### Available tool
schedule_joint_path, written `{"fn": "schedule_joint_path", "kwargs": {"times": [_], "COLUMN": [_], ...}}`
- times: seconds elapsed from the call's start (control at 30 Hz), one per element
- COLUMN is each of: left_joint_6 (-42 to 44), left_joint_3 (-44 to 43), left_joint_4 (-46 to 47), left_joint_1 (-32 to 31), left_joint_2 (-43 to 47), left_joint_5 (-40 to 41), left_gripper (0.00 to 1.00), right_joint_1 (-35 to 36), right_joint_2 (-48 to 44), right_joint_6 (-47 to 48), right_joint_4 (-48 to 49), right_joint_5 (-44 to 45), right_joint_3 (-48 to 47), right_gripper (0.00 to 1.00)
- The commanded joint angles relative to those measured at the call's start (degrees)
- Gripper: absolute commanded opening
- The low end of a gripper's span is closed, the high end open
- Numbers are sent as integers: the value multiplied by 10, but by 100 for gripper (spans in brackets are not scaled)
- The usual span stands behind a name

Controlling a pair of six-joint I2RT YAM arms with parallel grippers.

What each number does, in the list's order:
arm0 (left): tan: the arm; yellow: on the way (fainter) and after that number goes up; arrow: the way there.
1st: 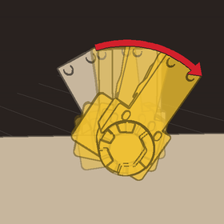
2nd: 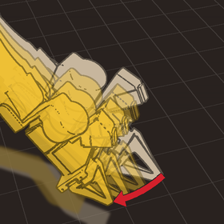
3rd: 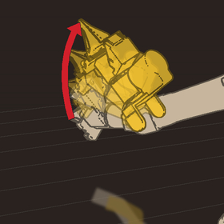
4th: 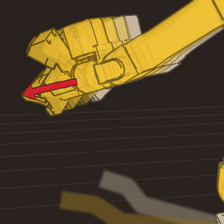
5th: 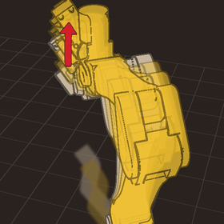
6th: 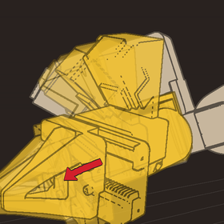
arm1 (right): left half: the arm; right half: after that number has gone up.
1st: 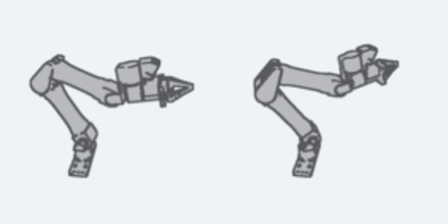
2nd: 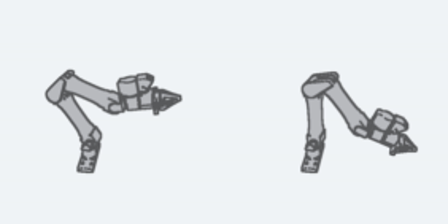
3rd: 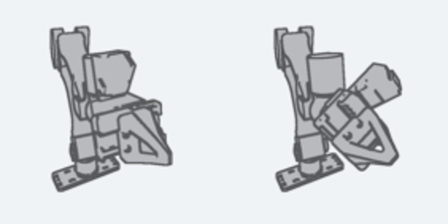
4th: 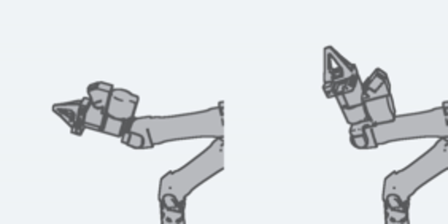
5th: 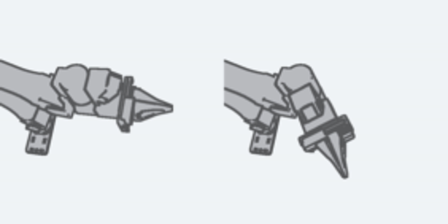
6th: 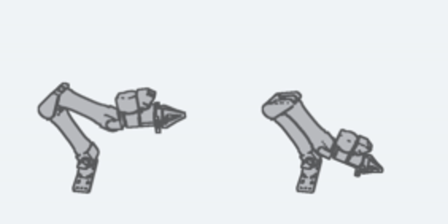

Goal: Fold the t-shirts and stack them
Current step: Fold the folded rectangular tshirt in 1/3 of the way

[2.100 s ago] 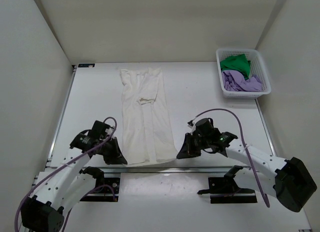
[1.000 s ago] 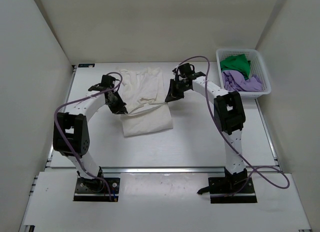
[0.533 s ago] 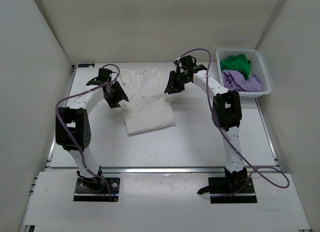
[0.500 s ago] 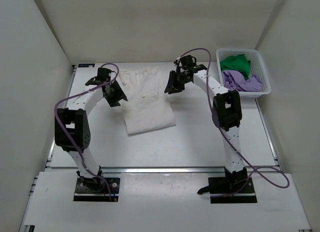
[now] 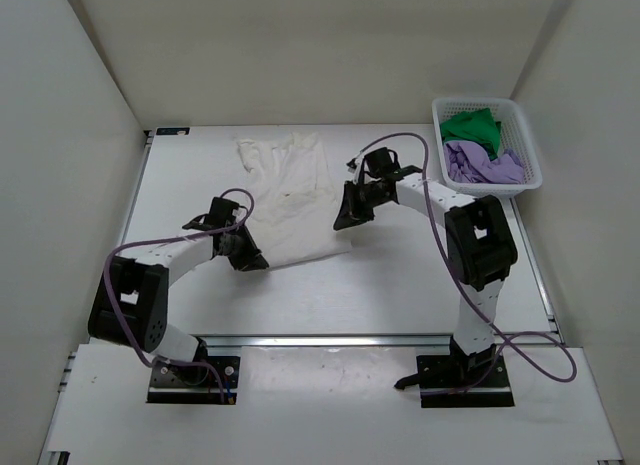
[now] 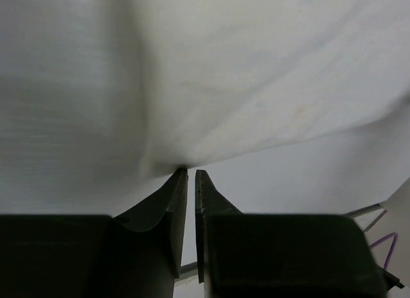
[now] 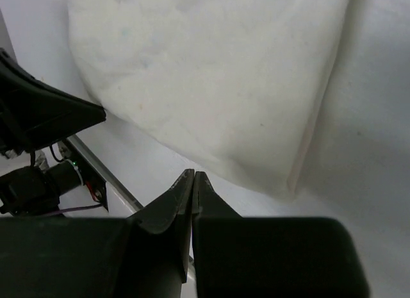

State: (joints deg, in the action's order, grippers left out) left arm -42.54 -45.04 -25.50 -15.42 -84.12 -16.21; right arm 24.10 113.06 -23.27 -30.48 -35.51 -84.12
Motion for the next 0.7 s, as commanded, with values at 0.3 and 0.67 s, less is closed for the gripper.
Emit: {"fn": "schedule_joint_path", "kwargs": {"times": [0.3,0.67], "left_joint_6": [0,-23], "left_joint_3": [60,83], "left_joint_4": [56,30], "left_joint_1": [30,65], "left_joint_2": [-14,94], "left_joint_5": [2,-10], "left_gripper": [26,46], "right_joint_1": [-55,-64], "right_joint_2": [-23,-99], "right_joint_6": [-26,-28], "right_joint_4": [148,138], "right_joint_5": [-7,-20], "right_joint_3": [175,200], "right_gripper": [1,16]}}
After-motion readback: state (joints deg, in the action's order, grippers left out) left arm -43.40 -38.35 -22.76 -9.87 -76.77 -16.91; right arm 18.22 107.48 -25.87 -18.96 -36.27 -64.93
